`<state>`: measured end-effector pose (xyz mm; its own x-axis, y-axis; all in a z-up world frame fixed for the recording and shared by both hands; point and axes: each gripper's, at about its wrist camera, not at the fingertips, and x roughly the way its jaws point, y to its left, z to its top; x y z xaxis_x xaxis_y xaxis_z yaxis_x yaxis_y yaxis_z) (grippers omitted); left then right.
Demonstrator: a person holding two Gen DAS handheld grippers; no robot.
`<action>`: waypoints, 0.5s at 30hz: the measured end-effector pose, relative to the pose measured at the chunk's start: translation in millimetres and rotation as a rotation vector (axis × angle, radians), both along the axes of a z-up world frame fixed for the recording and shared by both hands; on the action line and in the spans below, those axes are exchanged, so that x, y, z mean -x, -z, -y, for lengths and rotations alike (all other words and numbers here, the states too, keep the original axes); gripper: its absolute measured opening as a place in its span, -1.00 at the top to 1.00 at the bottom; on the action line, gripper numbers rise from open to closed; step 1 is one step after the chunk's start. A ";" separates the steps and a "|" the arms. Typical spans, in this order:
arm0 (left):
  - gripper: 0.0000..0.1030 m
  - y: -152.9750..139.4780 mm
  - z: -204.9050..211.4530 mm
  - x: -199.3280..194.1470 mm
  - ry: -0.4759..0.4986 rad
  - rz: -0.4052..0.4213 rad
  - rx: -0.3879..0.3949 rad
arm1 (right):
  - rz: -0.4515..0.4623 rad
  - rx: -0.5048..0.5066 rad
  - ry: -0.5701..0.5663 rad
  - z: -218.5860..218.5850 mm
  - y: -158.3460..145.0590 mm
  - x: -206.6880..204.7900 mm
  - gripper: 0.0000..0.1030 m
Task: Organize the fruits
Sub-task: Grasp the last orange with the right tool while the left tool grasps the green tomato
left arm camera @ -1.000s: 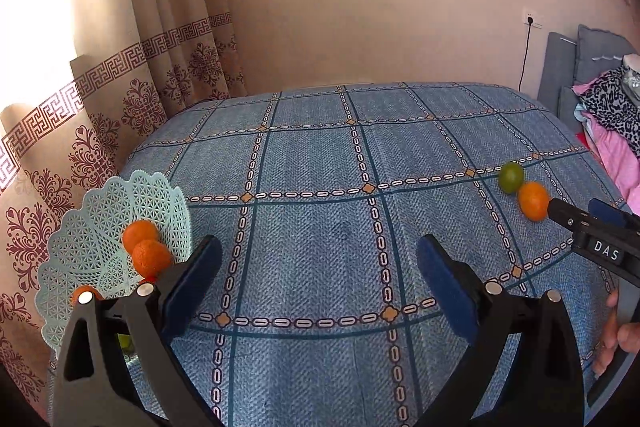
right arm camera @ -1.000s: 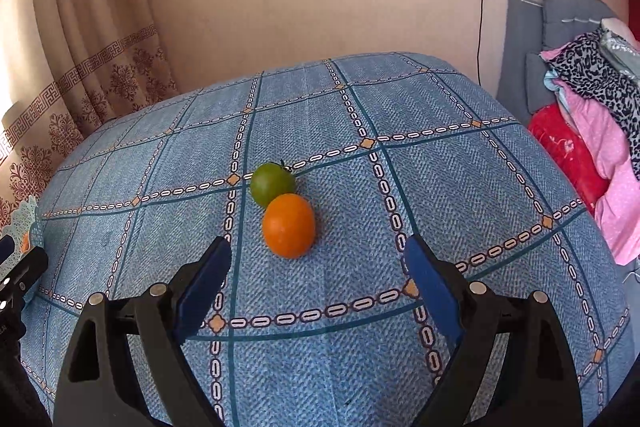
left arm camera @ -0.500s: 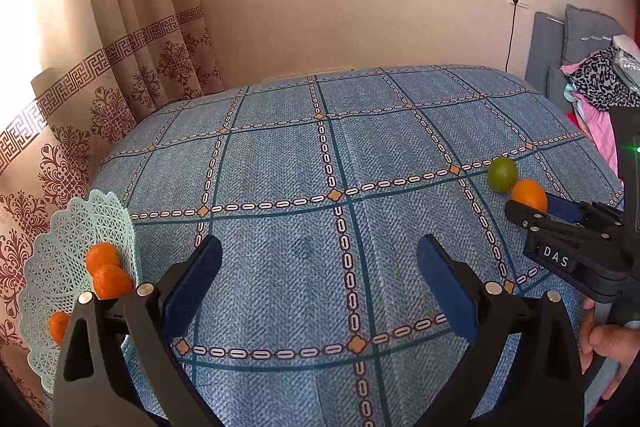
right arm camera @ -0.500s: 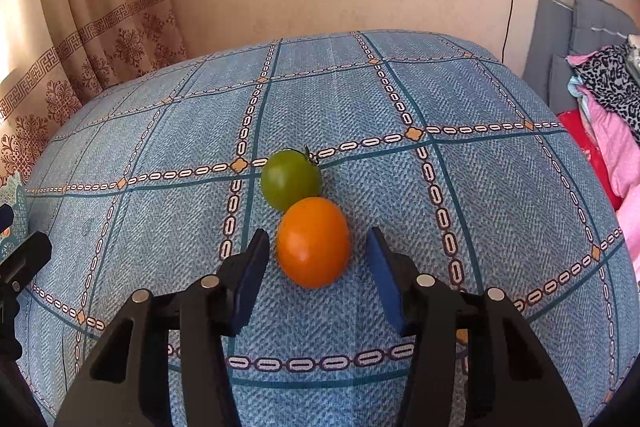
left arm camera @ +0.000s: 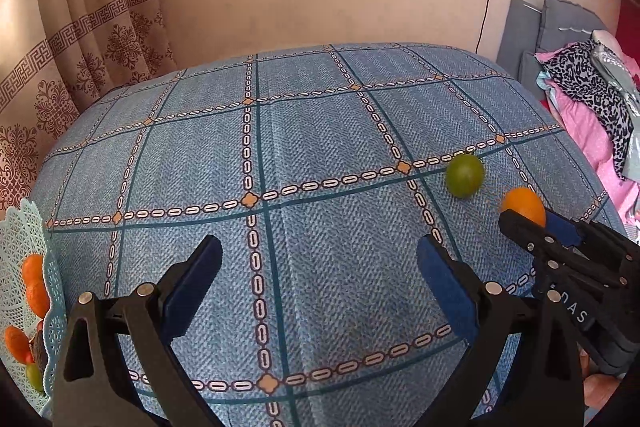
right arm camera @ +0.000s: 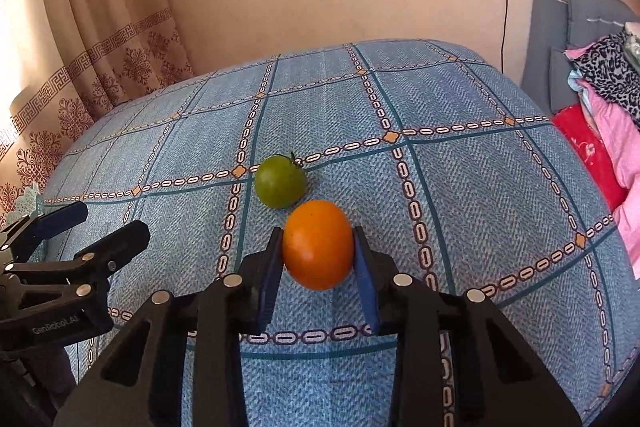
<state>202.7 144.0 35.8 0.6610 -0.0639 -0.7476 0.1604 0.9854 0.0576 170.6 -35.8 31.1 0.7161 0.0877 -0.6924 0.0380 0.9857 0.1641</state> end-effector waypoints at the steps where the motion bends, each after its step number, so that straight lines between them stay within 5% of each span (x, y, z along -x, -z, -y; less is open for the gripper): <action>1: -0.92 0.6 4.8 -1.4 0.010 0.002 -0.004 | 0.010 -0.008 0.014 5.1 -3.3 0.6 0.34; 8: -0.90 5.8 45.0 -11.7 0.108 0.028 -0.044 | 0.037 -0.051 0.101 32.5 -11.7 2.7 0.34; 15: -0.49 16.8 74.1 -28.5 0.209 0.013 -0.021 | 0.027 -0.081 0.129 47.8 -6.7 0.7 0.34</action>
